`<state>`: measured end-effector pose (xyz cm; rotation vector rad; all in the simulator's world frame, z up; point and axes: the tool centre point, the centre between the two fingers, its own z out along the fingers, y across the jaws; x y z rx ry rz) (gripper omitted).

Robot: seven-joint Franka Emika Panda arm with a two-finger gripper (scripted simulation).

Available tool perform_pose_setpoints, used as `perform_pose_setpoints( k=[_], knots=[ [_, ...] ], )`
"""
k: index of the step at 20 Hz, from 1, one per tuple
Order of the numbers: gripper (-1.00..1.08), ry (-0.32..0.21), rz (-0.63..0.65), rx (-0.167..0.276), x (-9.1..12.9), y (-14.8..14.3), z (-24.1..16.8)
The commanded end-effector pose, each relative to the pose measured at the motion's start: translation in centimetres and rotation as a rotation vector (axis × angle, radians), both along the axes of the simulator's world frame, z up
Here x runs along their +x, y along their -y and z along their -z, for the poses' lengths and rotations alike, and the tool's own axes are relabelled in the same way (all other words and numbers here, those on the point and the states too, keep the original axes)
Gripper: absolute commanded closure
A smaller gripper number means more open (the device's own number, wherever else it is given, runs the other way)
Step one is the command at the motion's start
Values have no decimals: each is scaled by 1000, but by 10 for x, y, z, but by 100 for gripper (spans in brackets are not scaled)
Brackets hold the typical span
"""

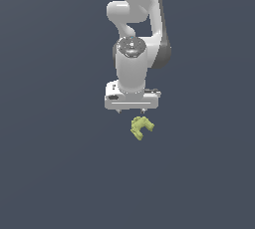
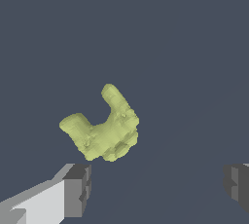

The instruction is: Pick up the object and move it to a goal position.

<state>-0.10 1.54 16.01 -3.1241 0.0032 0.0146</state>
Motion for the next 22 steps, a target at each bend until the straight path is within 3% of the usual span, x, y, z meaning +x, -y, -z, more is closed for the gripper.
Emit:
perform_pose_setpoints(
  k=[1,14,22],
  knots=[
    [-100,0,0,0,0,0,0],
    [-100,-3,-15,-2,2,3,1],
    [-100,-47,-135,-21,-2,-3,17]
  ],
)
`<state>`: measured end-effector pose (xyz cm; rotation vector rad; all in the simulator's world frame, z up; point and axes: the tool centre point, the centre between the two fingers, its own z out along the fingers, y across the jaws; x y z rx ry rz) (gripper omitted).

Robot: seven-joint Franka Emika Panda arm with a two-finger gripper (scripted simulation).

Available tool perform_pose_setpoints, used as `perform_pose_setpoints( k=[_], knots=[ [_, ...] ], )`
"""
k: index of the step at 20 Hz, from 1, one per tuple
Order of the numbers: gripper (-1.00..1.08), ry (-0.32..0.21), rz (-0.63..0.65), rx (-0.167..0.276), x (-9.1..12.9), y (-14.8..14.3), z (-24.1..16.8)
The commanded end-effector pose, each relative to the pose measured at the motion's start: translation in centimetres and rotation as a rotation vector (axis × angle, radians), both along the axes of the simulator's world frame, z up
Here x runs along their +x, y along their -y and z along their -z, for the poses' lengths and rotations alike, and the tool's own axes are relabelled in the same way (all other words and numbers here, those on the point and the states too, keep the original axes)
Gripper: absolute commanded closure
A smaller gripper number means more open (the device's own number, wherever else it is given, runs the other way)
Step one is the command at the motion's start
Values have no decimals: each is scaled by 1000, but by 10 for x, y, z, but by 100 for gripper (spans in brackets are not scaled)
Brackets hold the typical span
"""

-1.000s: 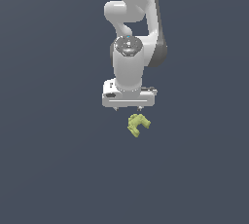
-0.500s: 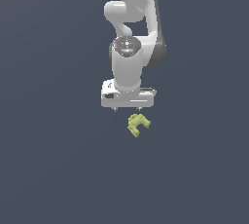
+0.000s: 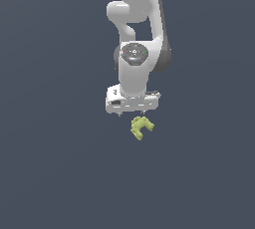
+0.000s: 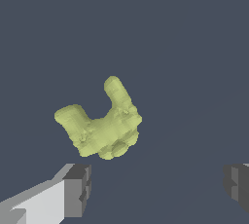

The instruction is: Pick up the object and move it to a goal position.

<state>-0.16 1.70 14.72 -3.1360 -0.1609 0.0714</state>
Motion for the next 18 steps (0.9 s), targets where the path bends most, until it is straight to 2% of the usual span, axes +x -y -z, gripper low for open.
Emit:
perform_pose_setpoints(
  k=[1,11,18],
  knots=[
    [-100,-20,-54,-8,-2,-3,8],
    [-100,-142,-365,-42,-14,-18,50],
    [-100,-199,-503,-50,-20,-23,68]
  ],
)
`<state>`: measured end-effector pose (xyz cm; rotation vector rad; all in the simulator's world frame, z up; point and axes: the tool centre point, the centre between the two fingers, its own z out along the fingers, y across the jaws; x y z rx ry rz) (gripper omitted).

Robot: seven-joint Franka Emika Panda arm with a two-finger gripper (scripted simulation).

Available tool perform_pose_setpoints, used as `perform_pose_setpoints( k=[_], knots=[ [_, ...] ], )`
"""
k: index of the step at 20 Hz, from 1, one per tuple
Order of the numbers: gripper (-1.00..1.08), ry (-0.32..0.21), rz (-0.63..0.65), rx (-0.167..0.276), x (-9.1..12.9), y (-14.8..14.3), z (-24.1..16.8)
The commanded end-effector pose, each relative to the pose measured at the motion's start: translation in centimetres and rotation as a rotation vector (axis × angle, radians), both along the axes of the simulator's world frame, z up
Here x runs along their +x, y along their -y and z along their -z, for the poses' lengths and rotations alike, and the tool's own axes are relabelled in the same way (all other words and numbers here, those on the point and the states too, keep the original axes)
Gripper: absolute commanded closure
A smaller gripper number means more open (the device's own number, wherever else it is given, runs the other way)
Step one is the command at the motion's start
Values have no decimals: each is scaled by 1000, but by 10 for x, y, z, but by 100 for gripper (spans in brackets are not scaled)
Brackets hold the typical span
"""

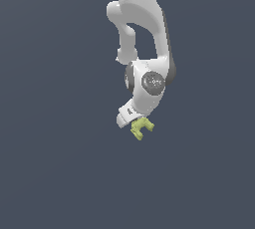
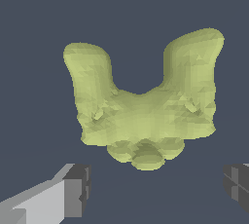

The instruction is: Pick up the object and move it to a goal position.

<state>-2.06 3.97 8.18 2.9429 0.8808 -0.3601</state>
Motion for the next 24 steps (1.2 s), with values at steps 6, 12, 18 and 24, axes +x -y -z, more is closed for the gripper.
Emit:
perform_pose_setpoints(
  k=[6,12,18,24],
  knots=[
    [-100,-26,-62,-3,-3,-2,8],
    [-100,-25,-58,-3,-5,-1,18],
    [-100,-26,-62,-3,-10,2,36],
    [108,-26,-62,-3,-10,2,37]
  ],
)
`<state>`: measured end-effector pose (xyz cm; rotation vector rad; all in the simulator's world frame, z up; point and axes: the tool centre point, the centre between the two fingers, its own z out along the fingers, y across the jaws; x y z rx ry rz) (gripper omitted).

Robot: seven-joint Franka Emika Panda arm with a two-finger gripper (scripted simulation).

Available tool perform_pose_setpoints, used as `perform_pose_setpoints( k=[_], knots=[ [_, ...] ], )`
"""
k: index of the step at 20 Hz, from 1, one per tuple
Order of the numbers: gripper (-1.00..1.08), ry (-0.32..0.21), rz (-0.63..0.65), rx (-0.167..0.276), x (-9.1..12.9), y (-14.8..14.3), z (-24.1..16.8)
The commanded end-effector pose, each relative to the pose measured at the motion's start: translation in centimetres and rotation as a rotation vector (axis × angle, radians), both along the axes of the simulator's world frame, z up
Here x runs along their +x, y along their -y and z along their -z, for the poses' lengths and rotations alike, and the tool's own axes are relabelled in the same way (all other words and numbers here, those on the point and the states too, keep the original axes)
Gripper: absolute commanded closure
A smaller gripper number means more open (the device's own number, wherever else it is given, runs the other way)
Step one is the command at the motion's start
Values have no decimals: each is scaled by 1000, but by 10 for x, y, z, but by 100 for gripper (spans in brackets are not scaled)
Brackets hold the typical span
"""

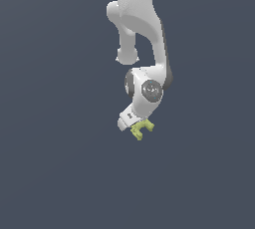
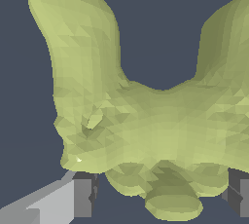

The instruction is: Pick up the object and move it to a goal position.

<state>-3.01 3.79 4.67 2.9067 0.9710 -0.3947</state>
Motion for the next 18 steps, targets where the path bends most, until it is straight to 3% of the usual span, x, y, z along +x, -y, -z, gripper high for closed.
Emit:
perform_pose_setpoints(
  k=[1,10,18],
  knots=[
    [108,-2,0,0,-1,0,1],
    [108,0,0,0,0,-1,-6],
    [108,0,-1,0,3,-12,-50]
  ],
)
